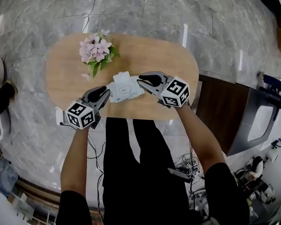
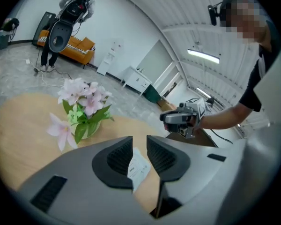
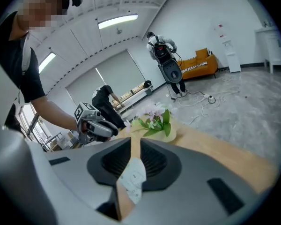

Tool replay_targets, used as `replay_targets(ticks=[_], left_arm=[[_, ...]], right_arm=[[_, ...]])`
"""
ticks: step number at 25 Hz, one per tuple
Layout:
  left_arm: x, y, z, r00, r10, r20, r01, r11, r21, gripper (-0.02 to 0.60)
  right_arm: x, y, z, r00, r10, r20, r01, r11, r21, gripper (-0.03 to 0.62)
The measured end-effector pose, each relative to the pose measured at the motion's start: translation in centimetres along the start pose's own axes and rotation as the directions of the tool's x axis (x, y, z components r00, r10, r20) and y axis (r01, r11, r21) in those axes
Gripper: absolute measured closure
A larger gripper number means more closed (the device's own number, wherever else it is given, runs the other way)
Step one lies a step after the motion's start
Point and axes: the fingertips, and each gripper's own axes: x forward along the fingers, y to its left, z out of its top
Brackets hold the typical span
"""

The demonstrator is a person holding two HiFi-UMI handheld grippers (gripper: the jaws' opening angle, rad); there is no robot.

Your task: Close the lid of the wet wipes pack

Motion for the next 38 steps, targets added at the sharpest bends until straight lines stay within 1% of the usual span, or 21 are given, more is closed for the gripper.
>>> replay_targets(ticks=[3,6,9,12,16,19,23,26,28,31,34,38], left_arm=[[2.5,2.8,-2.1,0.998,-0.013,-0.062,0.010,0.999,-0.035,0.476],[4.9,5.0,-3.5,0.995,-0.017,-0.100,0.011,0.998,-0.057,0.472],[6.8,6.3,-4.3,0.994,-0.021,-0.106,0.012,0.996,-0.084,0.472],[8.2,7.4,-5.1,0.991,-0.028,-0.131,0.016,0.996,-0.088,0.472],[9.1,9.2,-5.8,0.988,-0.011,-0.156,-0.004,0.995,-0.098,0.471],[9.4,9.7,-6.2,0.984,-0.028,-0.174,0.008,0.993,-0.114,0.471],[9.9,9.7,-7.0,0.976,-0.059,-0.210,0.031,0.991,-0.133,0.471],[10.3,9.6,-7.6,0.969,-0.074,-0.234,0.043,0.990,-0.138,0.479],[10.3,9.5,-7.6,0.970,-0.065,-0.233,0.036,0.991,-0.128,0.492],[9.9,9.3,-7.1,0.974,-0.052,-0.221,0.029,0.994,-0.110,0.514],[9.6,8.6,-6.7,0.974,-0.061,-0.219,0.040,0.994,-0.099,0.534],[9.2,7.4,-6.2,0.976,-0.074,-0.207,0.058,0.995,-0.080,0.535]], right_arm=[[3.1,-3.3,-2.3,0.998,-0.027,-0.050,0.029,0.999,0.034,0.523],[6.0,-5.6,-4.2,0.994,-0.026,-0.108,0.032,0.998,0.059,0.517],[8.0,-6.7,-6.0,0.986,0.000,-0.165,0.010,0.998,0.057,0.516],[9.3,-7.4,-7.5,0.977,0.026,-0.212,-0.014,0.998,0.058,0.513],[10.3,-8.4,-9.3,0.962,0.043,-0.271,-0.029,0.998,0.055,0.507],[10.8,-8.8,-10.0,0.956,0.060,-0.288,-0.039,0.996,0.077,0.505],[11.7,-8.3,-10.7,0.942,0.097,-0.322,-0.078,0.994,0.073,0.505],[12.2,-8.0,-10.7,0.938,0.114,-0.328,-0.095,0.993,0.076,0.506],[12.2,-7.8,-10.7,0.938,0.114,-0.329,-0.096,0.993,0.071,0.508],[11.7,-7.7,-10.2,0.942,0.107,-0.320,-0.090,0.994,0.066,0.535],[11.2,-7.3,-9.5,0.944,0.109,-0.312,-0.096,0.994,0.057,0.537],[10.3,-6.4,-8.7,0.947,0.107,-0.304,-0.104,0.994,0.026,0.540]])
